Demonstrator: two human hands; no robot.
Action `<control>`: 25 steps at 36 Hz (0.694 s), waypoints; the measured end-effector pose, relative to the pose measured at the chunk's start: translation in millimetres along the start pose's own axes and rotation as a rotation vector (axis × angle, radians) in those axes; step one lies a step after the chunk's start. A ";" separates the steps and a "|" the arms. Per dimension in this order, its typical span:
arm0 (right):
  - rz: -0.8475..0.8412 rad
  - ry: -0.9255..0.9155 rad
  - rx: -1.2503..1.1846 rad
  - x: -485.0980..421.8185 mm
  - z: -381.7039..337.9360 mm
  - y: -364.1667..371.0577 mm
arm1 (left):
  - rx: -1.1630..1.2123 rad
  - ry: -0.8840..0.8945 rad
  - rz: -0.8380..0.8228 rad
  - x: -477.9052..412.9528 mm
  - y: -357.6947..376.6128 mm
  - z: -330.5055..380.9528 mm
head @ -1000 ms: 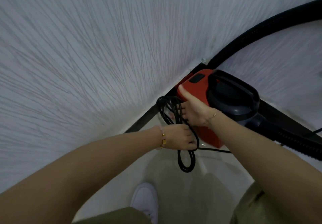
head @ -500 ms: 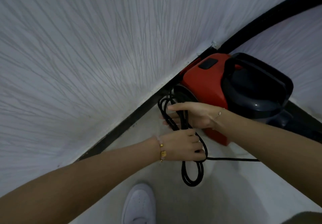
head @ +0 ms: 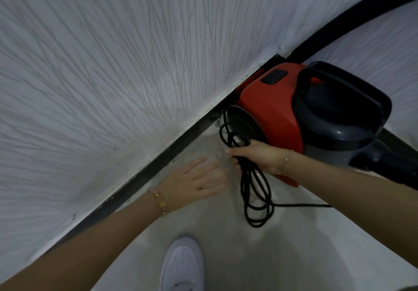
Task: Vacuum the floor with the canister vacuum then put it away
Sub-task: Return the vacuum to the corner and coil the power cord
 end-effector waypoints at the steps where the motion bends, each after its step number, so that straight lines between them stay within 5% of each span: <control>1: 0.041 -0.024 0.055 0.2 2.0 -3.8 | 0.017 -0.088 -0.035 7.2 2.9 -6.9; 8: 0.216 -0.175 0.234 -2.0 -3.1 -5.6 | 0.454 -0.974 -0.270 -1.7 19.9 -52.3; 12: 0.281 -0.199 0.220 -8.3 -6.1 5.2 | 0.633 -1.104 -0.297 -32.9 33.0 -57.0; 16: 0.377 -0.228 0.214 -17.6 -13.0 10.6 | 1.057 -1.393 -0.338 -48.8 51.6 -42.4; 21: 0.335 -0.235 0.196 -32.7 -11.5 20.2 | 1.514 -1.528 -0.328 -57.0 55.4 -4.7; 25: 0.395 -0.283 0.326 -47.2 -7.6 25.5 | 1.537 -1.647 -0.245 -65.0 61.6 13.0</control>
Point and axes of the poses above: each hand's wrist, its own x-axis away from the middle knuckle, its own y-axis out of the palm, z = x × y, the point moved 4 cm from there along -x, towards the middle knuckle, and after that the axes turned 10 degrees about z, right-handed, at the moved point
